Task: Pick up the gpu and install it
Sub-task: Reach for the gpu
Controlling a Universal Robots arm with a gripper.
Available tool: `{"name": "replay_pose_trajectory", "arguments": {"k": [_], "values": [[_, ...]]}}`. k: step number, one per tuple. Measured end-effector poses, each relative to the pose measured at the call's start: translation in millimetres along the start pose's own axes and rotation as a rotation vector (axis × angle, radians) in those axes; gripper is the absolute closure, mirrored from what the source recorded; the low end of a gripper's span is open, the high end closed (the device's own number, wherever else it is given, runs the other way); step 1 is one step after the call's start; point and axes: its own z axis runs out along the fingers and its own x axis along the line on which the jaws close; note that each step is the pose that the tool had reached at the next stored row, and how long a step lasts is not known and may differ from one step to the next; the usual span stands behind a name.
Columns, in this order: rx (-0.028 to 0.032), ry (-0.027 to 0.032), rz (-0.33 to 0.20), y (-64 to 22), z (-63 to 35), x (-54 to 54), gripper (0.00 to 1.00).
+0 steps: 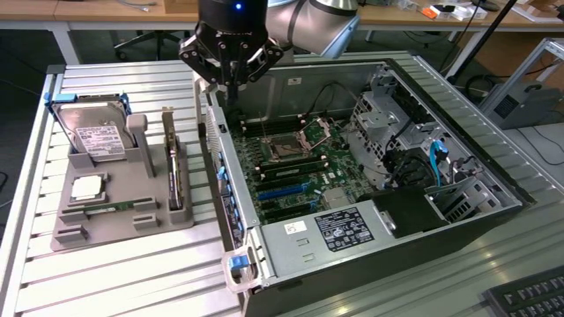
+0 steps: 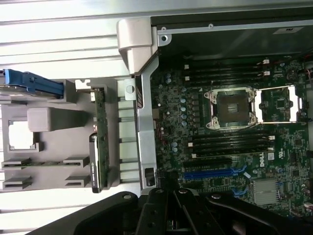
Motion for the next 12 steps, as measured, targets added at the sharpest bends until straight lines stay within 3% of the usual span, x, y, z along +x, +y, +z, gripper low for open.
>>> {"name": "replay_pose_trajectory", "arguments": {"k": [12], "values": [[0.0000, 0.0000, 0.000, -0.5, -0.1, 5.8, 0.89]]}}
